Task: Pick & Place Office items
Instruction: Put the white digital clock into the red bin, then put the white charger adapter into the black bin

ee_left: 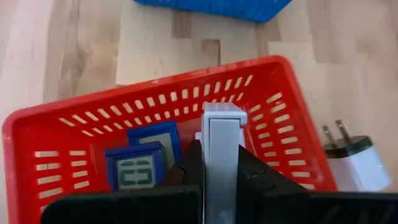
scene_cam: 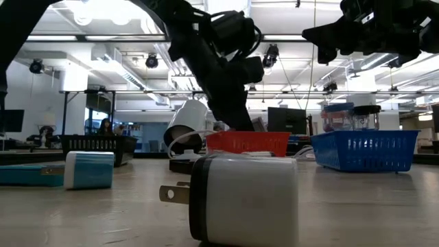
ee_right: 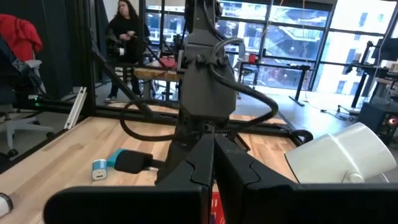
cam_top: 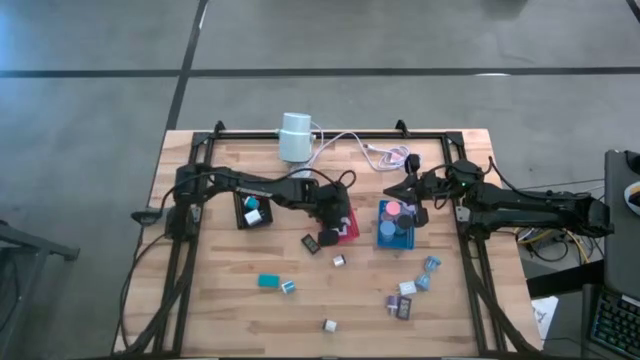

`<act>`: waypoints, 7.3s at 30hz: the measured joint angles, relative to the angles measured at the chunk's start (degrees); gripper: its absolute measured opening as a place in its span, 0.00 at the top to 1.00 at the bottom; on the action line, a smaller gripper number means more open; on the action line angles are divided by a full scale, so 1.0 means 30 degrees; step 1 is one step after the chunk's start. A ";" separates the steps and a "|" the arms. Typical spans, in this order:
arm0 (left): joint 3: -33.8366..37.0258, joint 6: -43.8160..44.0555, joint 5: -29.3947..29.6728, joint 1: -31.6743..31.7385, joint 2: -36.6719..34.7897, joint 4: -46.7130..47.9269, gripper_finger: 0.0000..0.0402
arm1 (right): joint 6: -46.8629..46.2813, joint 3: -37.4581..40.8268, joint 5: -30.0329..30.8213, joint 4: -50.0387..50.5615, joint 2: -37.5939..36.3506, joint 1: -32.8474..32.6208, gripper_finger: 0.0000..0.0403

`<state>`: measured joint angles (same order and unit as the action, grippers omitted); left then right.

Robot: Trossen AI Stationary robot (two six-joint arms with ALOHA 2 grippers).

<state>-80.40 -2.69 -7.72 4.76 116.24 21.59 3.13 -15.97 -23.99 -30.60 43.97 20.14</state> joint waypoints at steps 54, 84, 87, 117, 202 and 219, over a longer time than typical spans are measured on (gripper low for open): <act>1.9997 0.0204 0.1134 -0.0818 -3.3099 -0.5992 0.99 | 0.0076 0.0000 0.0007 -0.0047 0.0036 -0.0007 0.98; 2.5323 -0.1940 0.3226 -0.0759 -3.8450 -0.7657 1.00 | -0.3655 0.1117 0.2029 -0.0016 0.0051 -0.0007 0.98; 2.5704 -0.1711 0.3238 -0.0752 -3.8443 -0.8709 1.00 | -0.3766 0.1332 0.2040 -0.0039 0.0051 -0.0007 0.98; 2.5973 -0.1526 0.3298 -0.0752 -3.8443 -0.9912 1.00 | -0.0911 -1.1330 0.9203 1.5497 0.8170 -0.9267 0.82; 2.5973 -0.1541 0.3298 -0.0759 -3.8450 -0.9904 1.00 | 0.0452 -1.1729 0.4482 0.8018 1.2238 -1.0542 0.69; 2.5973 -0.1745 0.3298 -0.0759 -3.8443 -0.9904 1.00 | -0.0464 -0.2278 0.8676 0.0459 0.0755 -0.9777 0.69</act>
<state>-2.48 -7.92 2.17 2.48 0.91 -8.12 1.74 -22.80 2.04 -29.23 46.23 -9.19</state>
